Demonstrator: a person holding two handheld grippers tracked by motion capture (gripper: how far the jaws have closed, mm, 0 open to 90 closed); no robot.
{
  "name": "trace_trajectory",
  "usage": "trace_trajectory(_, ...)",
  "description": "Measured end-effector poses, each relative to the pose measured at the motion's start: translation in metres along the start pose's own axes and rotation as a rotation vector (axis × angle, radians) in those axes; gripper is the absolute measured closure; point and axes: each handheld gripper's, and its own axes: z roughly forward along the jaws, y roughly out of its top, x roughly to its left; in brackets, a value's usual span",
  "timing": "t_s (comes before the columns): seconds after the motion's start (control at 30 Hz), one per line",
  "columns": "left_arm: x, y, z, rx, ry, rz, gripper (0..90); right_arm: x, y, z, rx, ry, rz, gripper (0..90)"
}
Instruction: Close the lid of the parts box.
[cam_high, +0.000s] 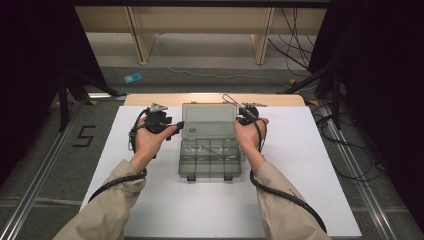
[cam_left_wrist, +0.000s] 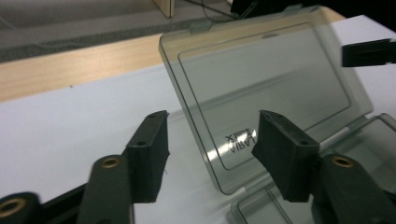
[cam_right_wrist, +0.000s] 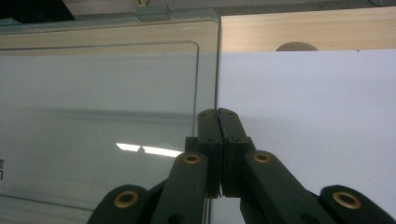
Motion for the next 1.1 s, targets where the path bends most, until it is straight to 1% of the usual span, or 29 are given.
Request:
trace_trajectory(0.03, 0.002, 0.001, 0.006, 0.029, 0.007, 0.009, 47.1, -0.002, -0.001, -0.001, -0.008, 0.003, -0.034, 89.9)
trace_trajectory(0.07, 0.003, 0.001, 0.011, 0.042, 0.008, 0.008, 50.1, 0.0, -0.001, -0.001, -0.012, -0.003, -0.009, 89.9)
trace_trajectory(0.1, 0.005, 0.0, 0.017, 0.052, 0.014, 0.001, 52.8, 0.0, -0.001, -0.001, -0.014, 0.004, -0.009, 89.9)
trace_trajectory(0.13, 0.007, 0.0, 0.019, 0.076, 0.012, 0.019, 55.9, 0.0, -0.002, -0.002, -0.017, 0.002, -0.007, 89.9)
trace_trajectory(0.17, 0.009, 0.0, 0.024, 0.077, 0.017, 0.009, 58.2, 0.0, -0.002, -0.003, -0.01, 0.007, 0.0, 89.9)
trace_trajectory(0.2, 0.01, 0.0, 0.027, 0.077, 0.015, 0.01, 60.9, -0.001, -0.002, -0.002, -0.025, -0.002, -0.017, 89.9)
trace_trajectory(0.23, 0.011, -0.001, 0.031, 0.08, 0.016, 0.013, 62.7, -0.001, -0.002, -0.003, -0.027, 0.005, -0.016, 89.9)
trace_trajectory(0.27, 0.012, -0.001, 0.034, 0.091, 0.016, 0.014, 65.1, -0.001, -0.003, -0.003, -0.032, 0.01, -0.024, 89.9)
trace_trajectory(0.3, 0.013, -0.001, 0.037, 0.096, 0.015, 0.012, 66.7, -0.001, -0.003, -0.004, -0.03, 0.01, -0.01, 89.8)
trace_trajectory(0.33, 0.013, -0.001, 0.038, 0.099, 0.013, 0.014, 68.4, -0.001, -0.004, -0.004, -0.038, 0.011, -0.018, 89.9)
trace_trajectory(0.37, 0.014, -0.001, 0.04, 0.118, 0.007, 0.017, 69.7, -0.002, -0.004, -0.004, -0.044, 0.008, -0.026, 89.9)
trace_trajectory(0.4, 0.014, 0.0, 0.041, 0.123, 0.011, 0.016, 70.6, -0.002, -0.004, -0.005, -0.035, 0.006, -0.028, 89.9)
trace_trajectory(0.43, 0.015, 0.0, 0.042, 0.128, 0.008, 0.013, 71.0, -0.002, -0.005, -0.005, -0.037, 0.003, -0.027, 89.9)
trace_trajectory(0.47, 0.016, 0.0, 0.044, 0.125, 0.011, 0.013, 71.9, -0.001, -0.005, -0.006, -0.045, 0.013, -0.02, 89.8)
trace_trajectory(0.57, 0.015, 0.002, 0.046, 0.144, 0.008, 0.012, 74.7, -0.001, -0.005, -0.007, -0.048, 0.02, -0.012, 89.8)
trace_trajectory(0.63, 0.014, 0.005, 0.046, 0.157, 0.009, 0.011, 76.9, -0.002, -0.006, -0.008, -0.049, 0.02, -0.034, 89.8)
trace_trajectory(0.67, 0.013, 0.006, 0.047, 0.147, 0.005, 0.008, 78.3, -0.002, -0.006, -0.009, -0.051, 0.018, -0.028, 89.8)
trace_trajectory(0.7, 0.013, 0.006, 0.047, 0.136, 0.017, 0.004, 79.6, -0.002, -0.006, -0.009, -0.054, 0.014, -0.029, 89.8)
trace_trajectory(0.73, 0.012, 0.007, 0.047, 0.14, 0.023, 0.005, 80.7, -0.001, -0.007, -0.009, -0.054, 0.011, -0.026, 89.7)
trace_trajectory(0.77, 0.013, 0.007, 0.047, 0.145, 0.022, 0.003, 82.4, -0.002, -0.007, -0.009, -0.06, 0.014, -0.037, 89.7)
trace_trajectory(0.8, 0.013, 0.008, 0.047, 0.149, 0.02, 0.0, 83.3, -0.002, -0.007, -0.01, -0.058, 0.014, -0.035, 89.8)
trace_trajectory(0.83, 0.012, 0.009, 0.046, 0.157, 0.013, -0.002, 84.0, -0.002, -0.007, -0.009, -0.068, 0.016, -0.034, 89.7)
trace_trajectory(0.87, 0.011, 0.01, 0.046, 0.157, 0.014, -0.006, 84.5, -0.002, -0.007, -0.01, -0.065, 0.009, -0.041, 89.7)
trace_trajectory(0.9, 0.011, 0.01, 0.045, 0.16, 0.024, -0.001, 85.0, -0.003, -0.007, -0.01, -0.071, 0.013, -0.055, 89.7)
trace_trajectory(0.93, 0.01, 0.011, 0.044, 0.16, 0.029, 0.002, 85.4, -0.002, -0.007, -0.011, -0.067, 0.017, -0.043, 89.7)
trace_trajectory(0.97, 0.01, 0.011, 0.042, 0.153, 0.028, 0.001, 86.0, -0.003, -0.008, -0.011, -0.065, 0.016, -0.05, 89.7)
trace_trajectory(1.03, 0.011, 0.011, 0.04, 0.146, 0.028, 0.001, 87.3, -0.003, -0.008, -0.012, -0.06, 0.016, -0.039, 89.7)
trace_trajectory(1.07, 0.012, 0.011, 0.038, 0.15, 0.029, 0.015, 87.7, -0.003, -0.009, -0.012, -0.065, 0.017, -0.036, 89.7)
trace_trajectory(1.1, 0.011, 0.011, 0.038, 0.129, 0.033, -0.004, 88.0, -0.004, -0.009, -0.012, -0.064, 0.021, -0.04, 89.6)
